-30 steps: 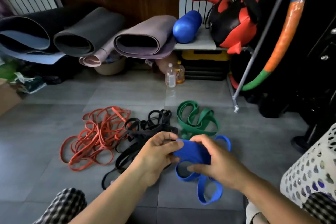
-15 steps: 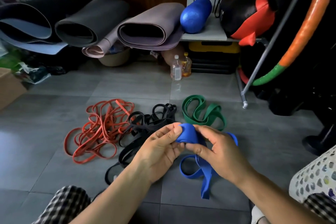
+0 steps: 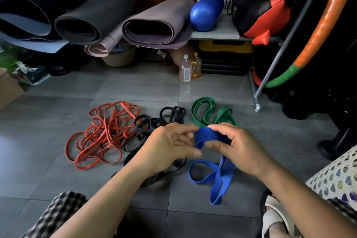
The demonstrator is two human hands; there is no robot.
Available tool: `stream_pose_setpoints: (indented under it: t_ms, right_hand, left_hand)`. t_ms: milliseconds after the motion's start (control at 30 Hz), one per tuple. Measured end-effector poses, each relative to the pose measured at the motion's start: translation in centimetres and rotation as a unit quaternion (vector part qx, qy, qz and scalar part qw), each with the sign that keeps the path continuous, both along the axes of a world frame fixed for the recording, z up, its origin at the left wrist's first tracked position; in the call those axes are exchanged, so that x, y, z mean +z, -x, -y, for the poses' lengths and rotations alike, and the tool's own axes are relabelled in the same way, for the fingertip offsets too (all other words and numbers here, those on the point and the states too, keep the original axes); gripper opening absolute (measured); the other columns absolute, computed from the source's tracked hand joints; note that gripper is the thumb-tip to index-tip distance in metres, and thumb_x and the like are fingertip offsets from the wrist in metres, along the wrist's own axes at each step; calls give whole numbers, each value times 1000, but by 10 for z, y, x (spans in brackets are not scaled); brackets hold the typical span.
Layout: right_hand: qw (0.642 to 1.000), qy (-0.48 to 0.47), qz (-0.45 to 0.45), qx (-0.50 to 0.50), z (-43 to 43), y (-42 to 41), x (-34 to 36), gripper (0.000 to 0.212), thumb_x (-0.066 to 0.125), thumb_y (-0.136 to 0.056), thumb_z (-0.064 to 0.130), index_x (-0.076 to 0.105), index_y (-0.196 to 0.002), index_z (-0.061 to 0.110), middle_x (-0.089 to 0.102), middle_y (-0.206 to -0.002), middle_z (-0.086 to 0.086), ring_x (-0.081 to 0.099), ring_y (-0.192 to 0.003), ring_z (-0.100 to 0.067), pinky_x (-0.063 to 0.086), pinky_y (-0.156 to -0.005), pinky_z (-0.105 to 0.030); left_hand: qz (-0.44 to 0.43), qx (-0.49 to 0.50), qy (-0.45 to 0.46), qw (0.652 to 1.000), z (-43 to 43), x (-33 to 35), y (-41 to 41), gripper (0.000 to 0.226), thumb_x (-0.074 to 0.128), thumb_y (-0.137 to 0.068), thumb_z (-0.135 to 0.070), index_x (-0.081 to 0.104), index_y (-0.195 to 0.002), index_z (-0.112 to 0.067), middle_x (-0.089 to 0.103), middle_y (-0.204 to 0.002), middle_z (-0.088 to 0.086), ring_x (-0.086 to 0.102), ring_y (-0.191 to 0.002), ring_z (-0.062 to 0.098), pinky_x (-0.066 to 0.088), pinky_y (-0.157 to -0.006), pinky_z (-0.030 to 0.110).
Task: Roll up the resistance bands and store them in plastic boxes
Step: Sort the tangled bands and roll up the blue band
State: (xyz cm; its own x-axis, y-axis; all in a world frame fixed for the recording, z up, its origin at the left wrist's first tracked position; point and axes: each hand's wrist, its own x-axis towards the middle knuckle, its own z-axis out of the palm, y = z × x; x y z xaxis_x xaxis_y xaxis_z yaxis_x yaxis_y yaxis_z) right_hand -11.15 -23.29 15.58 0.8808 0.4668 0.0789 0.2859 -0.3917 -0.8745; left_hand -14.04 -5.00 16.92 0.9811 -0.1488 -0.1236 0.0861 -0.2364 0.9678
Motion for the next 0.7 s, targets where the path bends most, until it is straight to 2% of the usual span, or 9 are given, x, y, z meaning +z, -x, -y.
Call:
stream_pose_setpoints:
  t_ms: [100,167,267,367,433,500,533,633,700]
  right_hand:
    - [1000,-10,-14,20,-3,3,-4,24,64,-69,43,57,-92,44,64,-95,8,59,-90,-3,46,-82,-18]
    - [999,-24,-14,22,-4,5,-5,22,66,-72,46,60,-92,42,66,-92,9,60,-89,0,46,-81,-14]
    - [999,-41,-19,11,-4,9,-5,21,65,-75,45,62,-95,37,68,-93,7,62,-88,-4,47,-80,-15]
    - [1000,-16,10,-1,-2,12,-4,23,56,-79,49,60,-97,36,65,-97,2,58,-92,-5,44,-82,-15]
    - [999,25,45,1,1,12,-5,37,52,-84,57,62,-106,29,60,-95,5,54,-92,-5,42,-82,-13]
    - [997,40,60,3,3,12,-4,52,43,-80,61,61,-114,27,52,-93,11,51,-92,-1,37,-81,-7]
    - [997,38,60,2,4,11,-3,53,41,-78,61,60,-115,29,48,-94,12,50,-94,1,35,-82,-5]
    - [999,27,35,14,6,11,-1,34,49,-78,58,51,-110,46,44,-97,11,47,-93,5,32,-84,-3]
    - [999,33,14,27,8,10,0,34,52,-77,55,49,-110,46,45,-94,11,48,-90,5,33,-82,-5]
  left_hand:
    - [-9,-12,-34,999,6,2,1,39,77,-67,3,66,-93,-23,63,-74,0,58,-66,9,51,-71,20]
    - [-15,-10,-24,1000,9,1,1,35,77,-66,3,68,-91,-20,66,-73,3,60,-67,13,52,-71,23]
    - [-29,19,8,999,11,0,2,32,78,-63,6,67,-84,-16,68,-71,2,64,-65,12,55,-68,19]
    - [-38,42,27,998,15,-3,3,30,79,-62,5,66,-82,-13,68,-73,6,64,-68,17,56,-70,26]
    - [-43,47,48,997,18,-5,5,29,79,-64,5,67,-85,-10,67,-78,11,63,-70,19,55,-71,28]
    - [-51,33,84,995,19,-6,6,33,77,-65,6,68,-92,-11,65,-83,14,61,-71,21,55,-69,25]
    - [-56,22,104,993,18,-5,6,35,75,-66,6,68,-95,-12,63,-84,15,60,-72,22,55,-68,23]
    - [-66,9,131,989,16,-4,5,33,72,-67,9,67,-95,-9,62,-81,11,60,-68,21,53,-66,22]
    - [-58,19,128,990,16,-3,5,31,70,-67,13,65,-89,-8,62,-76,7,60,-65,19,53,-65,21]
